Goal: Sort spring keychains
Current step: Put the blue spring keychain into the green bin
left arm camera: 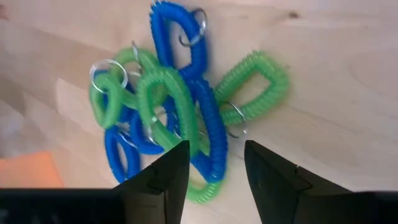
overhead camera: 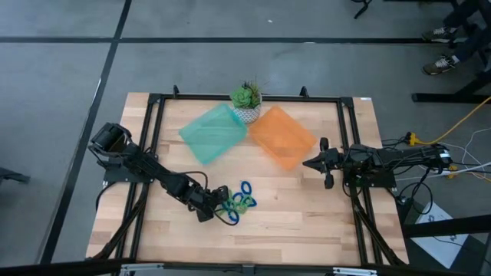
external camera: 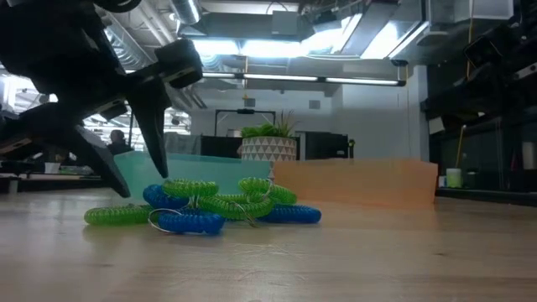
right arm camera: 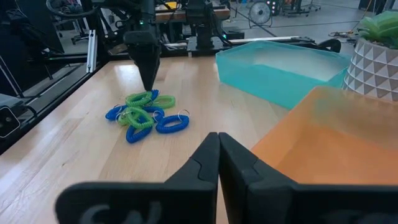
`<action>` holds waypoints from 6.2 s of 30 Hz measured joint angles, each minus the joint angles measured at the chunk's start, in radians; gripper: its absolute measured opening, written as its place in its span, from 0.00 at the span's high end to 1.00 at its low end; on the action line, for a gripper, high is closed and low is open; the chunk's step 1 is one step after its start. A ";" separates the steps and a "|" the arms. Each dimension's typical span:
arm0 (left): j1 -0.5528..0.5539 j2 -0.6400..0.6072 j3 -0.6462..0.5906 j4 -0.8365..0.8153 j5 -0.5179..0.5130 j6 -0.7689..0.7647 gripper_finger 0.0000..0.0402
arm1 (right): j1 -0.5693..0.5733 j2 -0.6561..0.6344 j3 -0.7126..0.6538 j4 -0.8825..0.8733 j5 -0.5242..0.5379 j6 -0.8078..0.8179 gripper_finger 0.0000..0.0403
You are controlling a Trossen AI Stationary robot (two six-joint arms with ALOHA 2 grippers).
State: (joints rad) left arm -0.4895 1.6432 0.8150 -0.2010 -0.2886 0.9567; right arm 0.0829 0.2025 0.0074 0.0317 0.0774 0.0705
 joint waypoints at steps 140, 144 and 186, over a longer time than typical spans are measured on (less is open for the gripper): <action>0.289 -0.206 -0.089 0.652 -0.031 -0.934 0.89 | 0.000 0.000 0.000 0.000 0.000 0.000 0.98; 0.348 -0.206 -0.089 0.648 -0.073 -0.903 0.88 | 0.000 0.000 0.000 0.000 0.000 0.000 0.98; 0.761 -0.211 -0.089 0.177 -0.147 -0.947 0.88 | 0.000 0.000 0.000 0.000 0.000 0.000 0.98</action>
State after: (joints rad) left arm 0.2714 1.4326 0.7265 -0.0236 -0.4351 0.0101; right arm 0.0830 0.2025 0.0074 0.0317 0.0776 0.0705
